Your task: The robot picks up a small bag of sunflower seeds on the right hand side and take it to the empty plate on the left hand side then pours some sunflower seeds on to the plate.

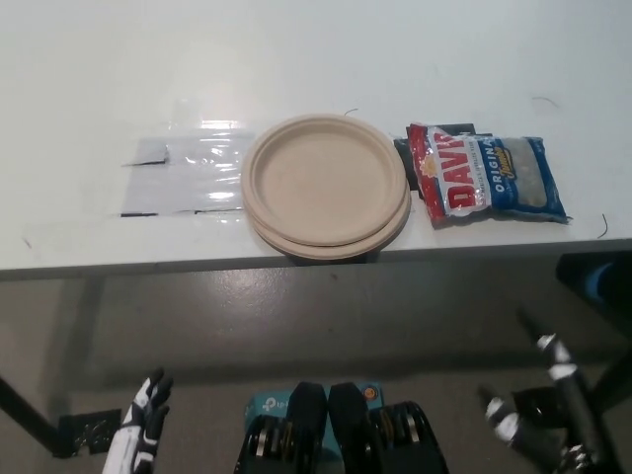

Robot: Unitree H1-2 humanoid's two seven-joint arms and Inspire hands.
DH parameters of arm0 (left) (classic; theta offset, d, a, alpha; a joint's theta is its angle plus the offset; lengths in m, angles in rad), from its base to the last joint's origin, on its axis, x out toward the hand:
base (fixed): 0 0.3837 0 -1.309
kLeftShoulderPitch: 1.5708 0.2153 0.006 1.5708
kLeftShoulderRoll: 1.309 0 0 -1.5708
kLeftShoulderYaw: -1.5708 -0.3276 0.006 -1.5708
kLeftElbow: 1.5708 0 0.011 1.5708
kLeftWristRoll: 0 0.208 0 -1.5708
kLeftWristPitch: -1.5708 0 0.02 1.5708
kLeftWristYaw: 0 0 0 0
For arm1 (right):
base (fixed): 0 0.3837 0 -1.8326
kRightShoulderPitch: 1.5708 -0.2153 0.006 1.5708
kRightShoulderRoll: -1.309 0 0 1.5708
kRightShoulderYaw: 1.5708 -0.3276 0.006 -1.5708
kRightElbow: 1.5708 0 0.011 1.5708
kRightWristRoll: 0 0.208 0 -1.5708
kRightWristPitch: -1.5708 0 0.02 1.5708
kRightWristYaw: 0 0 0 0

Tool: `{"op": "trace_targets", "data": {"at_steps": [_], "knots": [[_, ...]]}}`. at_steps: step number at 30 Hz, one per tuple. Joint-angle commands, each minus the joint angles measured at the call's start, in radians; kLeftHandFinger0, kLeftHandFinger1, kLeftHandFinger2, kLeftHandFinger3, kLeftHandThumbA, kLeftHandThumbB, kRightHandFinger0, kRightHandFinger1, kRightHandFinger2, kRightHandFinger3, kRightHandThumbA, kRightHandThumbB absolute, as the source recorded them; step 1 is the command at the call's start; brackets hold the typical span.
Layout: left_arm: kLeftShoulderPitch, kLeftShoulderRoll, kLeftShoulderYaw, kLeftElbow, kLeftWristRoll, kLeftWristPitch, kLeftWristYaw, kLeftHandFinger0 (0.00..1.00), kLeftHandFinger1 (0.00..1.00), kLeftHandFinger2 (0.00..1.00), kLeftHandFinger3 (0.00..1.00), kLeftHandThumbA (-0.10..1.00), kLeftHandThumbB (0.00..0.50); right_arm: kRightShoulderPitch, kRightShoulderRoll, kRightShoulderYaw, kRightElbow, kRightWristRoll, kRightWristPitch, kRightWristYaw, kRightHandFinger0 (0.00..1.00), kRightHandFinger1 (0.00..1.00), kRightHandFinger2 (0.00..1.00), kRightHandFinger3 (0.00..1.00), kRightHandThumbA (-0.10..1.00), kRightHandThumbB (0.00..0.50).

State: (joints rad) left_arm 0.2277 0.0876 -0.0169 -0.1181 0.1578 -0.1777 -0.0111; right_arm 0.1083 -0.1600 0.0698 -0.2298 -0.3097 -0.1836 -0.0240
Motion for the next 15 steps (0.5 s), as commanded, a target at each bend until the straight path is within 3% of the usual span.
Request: {"op": "trace_targets", "data": {"at_steps": [1, 3, 5, 8, 10, 15], "knots": [[-0.031, 0.015, -0.008, -0.065, -0.006, 0.004, -0.018, 1.00, 1.00, 1.00, 1.00, 1.00, 0.015, -0.078, -0.042, -0.048, -0.087, -0.065, 0.001, -0.015, 1.00, 1.00, 1.00, 1.00, 0.55, 0.187], [-0.044, 0.017, -0.006, -0.064, -0.005, 0.006, -0.018, 1.00, 1.00, 1.00, 1.00, 1.00, 0.042, -0.125, -0.076, -0.065, -0.112, -0.104, 0.054, 0.012, 1.00, 1.00, 1.00, 1.00, 0.64, 0.219], [-0.055, 0.014, -0.005, -0.048, -0.013, 0.006, -0.018, 1.00, 1.00, 1.00, 1.00, 1.00, 0.026, -0.176, -0.109, -0.080, -0.120, -0.131, 0.117, 0.039, 1.00, 1.00, 1.00, 1.00, 0.69, 0.255], [-0.064, 0.015, -0.007, -0.035, 0.002, 0.006, -0.014, 1.00, 1.00, 1.00, 1.00, 1.00, 0.000, -0.252, -0.152, -0.088, -0.117, -0.146, 0.179, 0.071, 1.00, 1.00, 1.00, 1.00, 0.65, 0.255], [-0.065, 0.021, -0.009, -0.022, 0.029, 0.004, -0.010, 1.00, 1.00, 1.00, 1.00, 1.00, 0.000, -0.321, -0.180, -0.084, -0.064, -0.178, 0.208, 0.077, 1.00, 1.00, 1.00, 1.00, 0.72, 0.285], [-0.051, 0.021, -0.007, -0.007, 0.037, -0.013, -0.004, 1.00, 1.00, 1.00, 1.00, 1.00, 0.000, -0.431, -0.224, -0.052, 0.057, -0.206, 0.261, 0.108, 1.00, 1.00, 1.00, 1.00, 0.78, 0.288]]}}
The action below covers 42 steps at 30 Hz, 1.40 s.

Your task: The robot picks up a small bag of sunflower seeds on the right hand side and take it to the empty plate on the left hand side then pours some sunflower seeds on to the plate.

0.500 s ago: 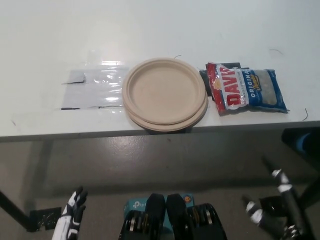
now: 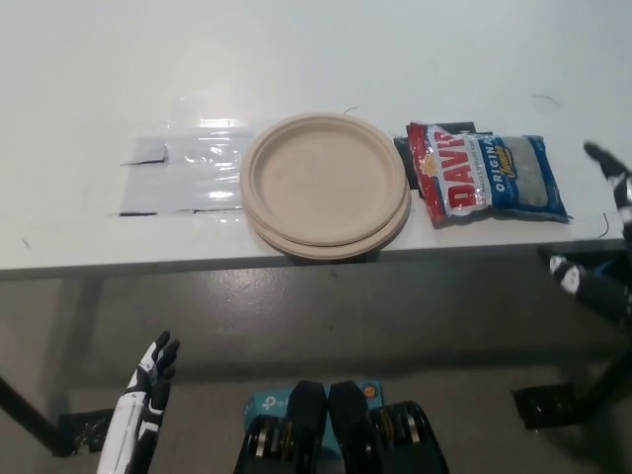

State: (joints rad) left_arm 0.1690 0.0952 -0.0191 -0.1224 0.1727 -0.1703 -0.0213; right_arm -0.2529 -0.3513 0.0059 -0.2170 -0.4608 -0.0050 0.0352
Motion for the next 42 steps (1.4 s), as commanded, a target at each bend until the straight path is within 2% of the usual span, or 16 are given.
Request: {"op": "trace_targets", "data": {"at_steps": [1, 5, 9, 13, 16, 24, 29, 36, 42], "knots": [[0.013, 0.015, -0.003, -0.006, 0.021, -0.023, 0.006, 1.00, 1.00, 1.00, 1.00, 1.00, 0.000, -0.074, -0.032, 0.018, 0.050, -0.056, 0.088, 0.051, 1.00, 1.00, 1.00, 1.00, 0.78, 0.288], [0.009, 0.019, 0.003, 0.000, 0.007, -0.032, 0.004, 1.00, 1.00, 1.00, 1.00, 1.00, 0.001, -0.176, -0.062, 0.080, 0.165, -0.132, 0.125, 0.075, 1.00, 1.00, 1.00, 1.00, 0.87, 0.334], [0.009, 0.022, 0.003, -0.001, 0.021, -0.020, 0.007, 1.00, 1.00, 1.00, 1.00, 1.00, 0.011, -0.249, -0.078, 0.134, 0.236, -0.165, 0.157, 0.108, 1.00, 1.00, 1.00, 1.00, 0.90, 0.335], [0.011, 0.021, 0.000, 0.000, 0.014, -0.022, 0.001, 1.00, 1.00, 1.00, 1.00, 1.00, 0.000, -0.297, -0.086, 0.164, 0.290, -0.185, 0.173, 0.111, 1.00, 1.00, 1.00, 1.00, 0.89, 0.336], [0.025, 0.019, -0.002, -0.002, 0.008, -0.022, -0.002, 1.00, 1.00, 1.00, 1.00, 1.00, 0.000, -0.323, -0.084, 0.182, 0.329, -0.200, 0.190, 0.113, 1.00, 1.00, 1.00, 1.00, 0.91, 0.354], [0.039, 0.023, 0.000, 0.005, 0.005, -0.028, -0.005, 1.00, 1.00, 1.00, 1.00, 1.00, 0.025, -0.354, -0.065, 0.183, 0.392, -0.199, 0.181, 0.066, 1.00, 1.00, 1.00, 1.00, 0.91, 0.334], [0.044, 0.019, 0.002, 0.004, -0.017, -0.027, -0.010, 1.00, 1.00, 1.00, 1.00, 1.00, 0.013, -0.370, -0.057, 0.182, 0.419, -0.197, 0.171, 0.057, 1.00, 1.00, 1.00, 1.00, 0.93, 0.327], [0.049, 0.022, -0.002, 0.000, -0.017, -0.024, -0.014, 1.00, 1.00, 1.00, 1.00, 1.00, 0.032, -0.376, -0.047, 0.187, 0.437, -0.219, 0.178, 0.050, 1.00, 1.00, 1.00, 1.00, 0.97, 0.330], [0.053, 0.019, -0.003, 0.002, -0.021, -0.028, -0.012, 1.00, 1.00, 1.00, 1.00, 1.00, 0.028, -0.378, -0.038, 0.184, 0.448, -0.218, 0.171, 0.039, 1.00, 1.00, 1.00, 1.00, 0.97, 0.317]]}}
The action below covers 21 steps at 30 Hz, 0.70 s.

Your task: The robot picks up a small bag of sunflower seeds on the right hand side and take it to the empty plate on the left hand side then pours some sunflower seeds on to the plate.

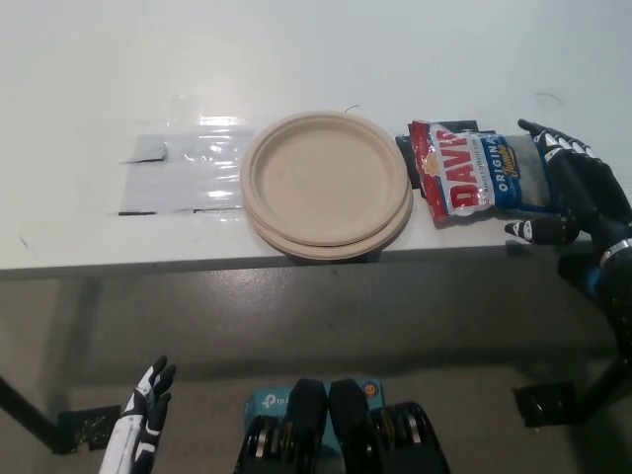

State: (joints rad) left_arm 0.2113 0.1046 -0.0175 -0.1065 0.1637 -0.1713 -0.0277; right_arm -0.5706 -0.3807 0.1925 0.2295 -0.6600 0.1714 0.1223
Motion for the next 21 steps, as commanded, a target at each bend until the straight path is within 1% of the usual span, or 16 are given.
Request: {"op": "trace_targets", "data": {"at_steps": [1, 5, 9, 12, 13, 17, 18, 21], "knots": [[0.011, 0.010, -0.004, -0.015, -0.014, -0.026, -0.007, 1.00, 1.00, 1.00, 1.00, 1.00, 0.030, -0.066, -0.007, 0.000, 0.015, -0.023, -0.009, -0.054, 1.00, 1.00, 1.00, 1.00, 1.00, 0.320], [0.015, 0.012, -0.004, -0.020, -0.015, -0.022, -0.008, 1.00, 1.00, 1.00, 1.00, 1.00, 0.043, -0.080, -0.003, 0.006, 0.049, -0.022, -0.020, -0.064, 1.00, 1.00, 1.00, 1.00, 1.00, 0.311], [0.015, 0.013, -0.002, -0.017, -0.022, -0.029, -0.009, 1.00, 1.00, 1.00, 1.00, 1.00, 0.042, -0.102, 0.000, 0.020, 0.101, -0.034, -0.030, -0.086, 1.00, 1.00, 1.00, 1.00, 1.00, 0.320], [0.018, 0.016, -0.003, -0.014, -0.021, -0.037, -0.009, 1.00, 1.00, 1.00, 1.00, 1.00, 0.033, -0.115, 0.006, 0.028, 0.129, -0.026, -0.031, -0.086, 1.00, 1.00, 1.00, 1.00, 1.00, 0.319], [0.018, 0.016, -0.004, -0.010, -0.020, -0.040, -0.010, 1.00, 1.00, 1.00, 1.00, 1.00, 0.041, -0.122, 0.008, 0.031, 0.148, -0.023, -0.036, -0.090, 1.00, 1.00, 1.00, 1.00, 1.00, 0.318], [0.018, 0.018, -0.004, -0.005, -0.023, -0.045, -0.011, 1.00, 1.00, 1.00, 1.00, 1.00, 0.044, -0.135, 0.016, 0.037, 0.183, -0.014, -0.040, -0.096, 1.00, 1.00, 1.00, 1.00, 1.00, 0.319], [0.017, 0.019, -0.004, -0.002, -0.022, -0.047, -0.011, 1.00, 1.00, 1.00, 1.00, 1.00, 0.051, -0.137, 0.018, 0.036, 0.184, -0.008, -0.036, -0.094, 1.00, 1.00, 1.00, 1.00, 0.99, 0.312], [0.022, 0.016, -0.004, -0.006, -0.025, -0.044, -0.010, 1.00, 1.00, 1.00, 1.00, 1.00, 0.038, -0.141, 0.023, 0.041, 0.200, -0.007, -0.038, -0.095, 1.00, 1.00, 1.00, 1.00, 1.00, 0.313]]}}
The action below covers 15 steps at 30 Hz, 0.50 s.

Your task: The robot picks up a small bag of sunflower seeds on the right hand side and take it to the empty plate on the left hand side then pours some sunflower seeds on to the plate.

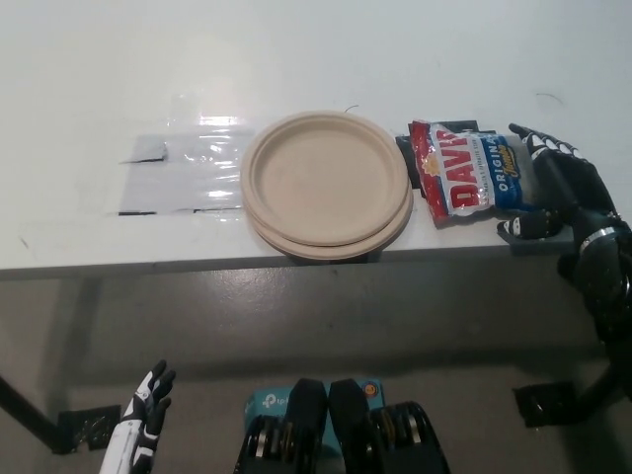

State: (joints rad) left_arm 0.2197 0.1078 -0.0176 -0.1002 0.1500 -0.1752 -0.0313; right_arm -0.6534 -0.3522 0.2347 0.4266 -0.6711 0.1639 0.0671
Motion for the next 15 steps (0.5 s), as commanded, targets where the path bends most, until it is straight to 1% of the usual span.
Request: {"op": "trace_targets", "data": {"at_steps": [1, 8, 13, 15], "knots": [[0.014, 0.013, -0.003, -0.012, -0.013, -0.039, -0.007, 1.00, 1.00, 1.00, 1.00, 1.00, 0.040, -0.059, -0.005, -0.001, 0.006, 0.005, -0.033, -0.043, 1.00, 1.00, 1.00, 1.00, 1.00, 0.313], [0.011, 0.013, -0.003, -0.013, -0.010, -0.035, -0.010, 1.00, 1.00, 1.00, 1.00, 1.00, 0.065, -0.076, -0.003, 0.010, 0.043, 0.004, -0.049, -0.057, 1.00, 1.00, 1.00, 1.00, 1.00, 0.312], [0.017, 0.014, -0.001, -0.023, -0.021, -0.027, -0.014, 1.00, 1.00, 1.00, 1.00, 1.00, 0.054, -0.089, -0.002, 0.022, 0.073, -0.002, -0.052, -0.065, 1.00, 1.00, 1.00, 1.00, 1.00, 0.309], [0.018, 0.016, 0.001, -0.021, -0.021, -0.032, -0.013, 1.00, 1.00, 1.00, 1.00, 1.00, 0.053, -0.103, -0.003, 0.032, 0.099, -0.010, -0.046, -0.064, 1.00, 1.00, 1.00, 1.00, 1.00, 0.318]]}}
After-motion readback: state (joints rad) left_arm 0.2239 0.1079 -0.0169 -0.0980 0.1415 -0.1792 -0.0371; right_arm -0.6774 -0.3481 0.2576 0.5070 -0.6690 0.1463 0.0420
